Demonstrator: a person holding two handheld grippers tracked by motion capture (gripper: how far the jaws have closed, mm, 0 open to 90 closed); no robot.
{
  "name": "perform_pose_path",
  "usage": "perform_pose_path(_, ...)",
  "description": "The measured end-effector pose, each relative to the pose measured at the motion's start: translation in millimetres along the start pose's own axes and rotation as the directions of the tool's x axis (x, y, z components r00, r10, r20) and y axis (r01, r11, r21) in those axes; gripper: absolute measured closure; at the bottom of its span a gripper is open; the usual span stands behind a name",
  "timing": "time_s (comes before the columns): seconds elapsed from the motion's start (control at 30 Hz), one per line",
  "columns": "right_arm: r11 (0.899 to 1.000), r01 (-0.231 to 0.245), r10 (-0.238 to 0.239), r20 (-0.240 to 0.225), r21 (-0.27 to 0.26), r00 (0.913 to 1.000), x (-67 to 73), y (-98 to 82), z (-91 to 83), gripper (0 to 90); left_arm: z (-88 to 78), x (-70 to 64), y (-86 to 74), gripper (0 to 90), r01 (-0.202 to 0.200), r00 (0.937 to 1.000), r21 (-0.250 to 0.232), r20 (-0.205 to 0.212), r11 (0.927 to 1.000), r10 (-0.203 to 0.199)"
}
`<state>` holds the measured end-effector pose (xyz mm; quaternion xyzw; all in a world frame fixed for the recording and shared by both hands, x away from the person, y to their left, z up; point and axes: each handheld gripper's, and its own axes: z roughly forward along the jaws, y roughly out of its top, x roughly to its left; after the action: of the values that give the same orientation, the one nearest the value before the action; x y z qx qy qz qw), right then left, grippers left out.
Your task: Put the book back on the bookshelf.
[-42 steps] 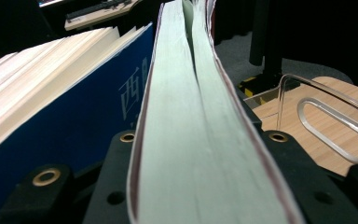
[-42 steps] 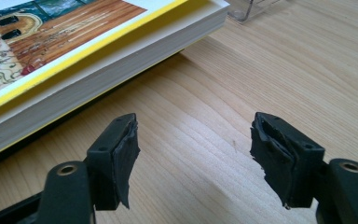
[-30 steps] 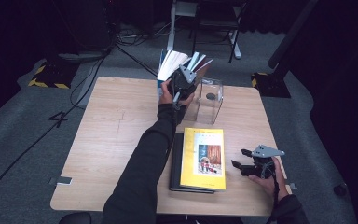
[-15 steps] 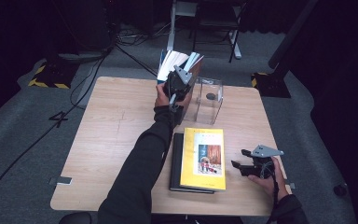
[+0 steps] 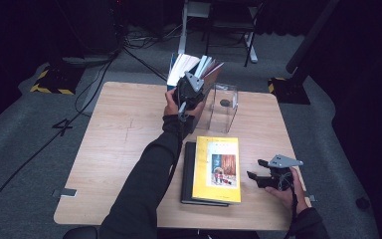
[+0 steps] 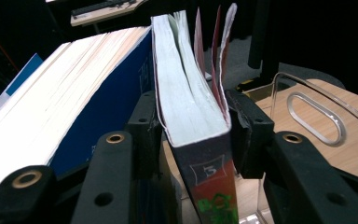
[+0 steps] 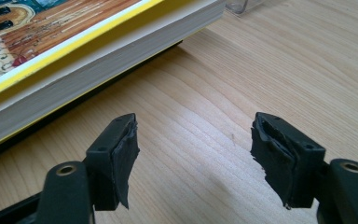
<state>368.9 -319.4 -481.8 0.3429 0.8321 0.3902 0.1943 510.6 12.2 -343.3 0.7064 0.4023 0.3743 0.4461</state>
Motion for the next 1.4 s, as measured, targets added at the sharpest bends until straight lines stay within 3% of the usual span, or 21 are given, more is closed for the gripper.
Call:
perform_pose_path(0.33, 1.0, 0.003, -0.003, -0.003, 0.002, 1.0, 0.2, 0.1, -0.1, 32.1, -11.5, 4.5, 0.3, 54.8, -0.04, 0.998, -0.004, 0.048, 0.9992, 0.04)
perform_pose_path(0.53, 1.0, 0.007, -0.007, -0.002, 0.006, 1.0, 0.9, 0.2, 0.2, 32.2, -21.2, 11.8, -1.3, 50.8, -0.044, 0.9968, 0.004, 0.067, 0.999, 0.044)
perform_pose_path(0.87, 1.0, 0.007, -0.007, -0.003, 0.008, 1.0, 1.3, 0.1, 0.1, 32.1, -37.3, 20.8, -6.0, 48.9, -0.086, 0.9905, 0.015, 0.109, 0.9962, 0.084)
perform_pose_path(1.2, 1.0, 0.008, -0.008, -0.003, 0.014, 1.0, 2.1, 0.0, 0.3, 32.1, -49.8, 19.8, -14.9, 48.2, -0.141, 0.975, 0.034, 0.178, 0.9894, 0.133)
perform_pose_path(1.4, 1.0, 0.007, -0.007, -0.003, 0.014, 1.0, 2.0, -0.1, -0.1, 32.1, -56.7, 20.6, -19.9, 46.3, -0.159, 0.9688, 0.035, 0.198, 0.9867, 0.149)
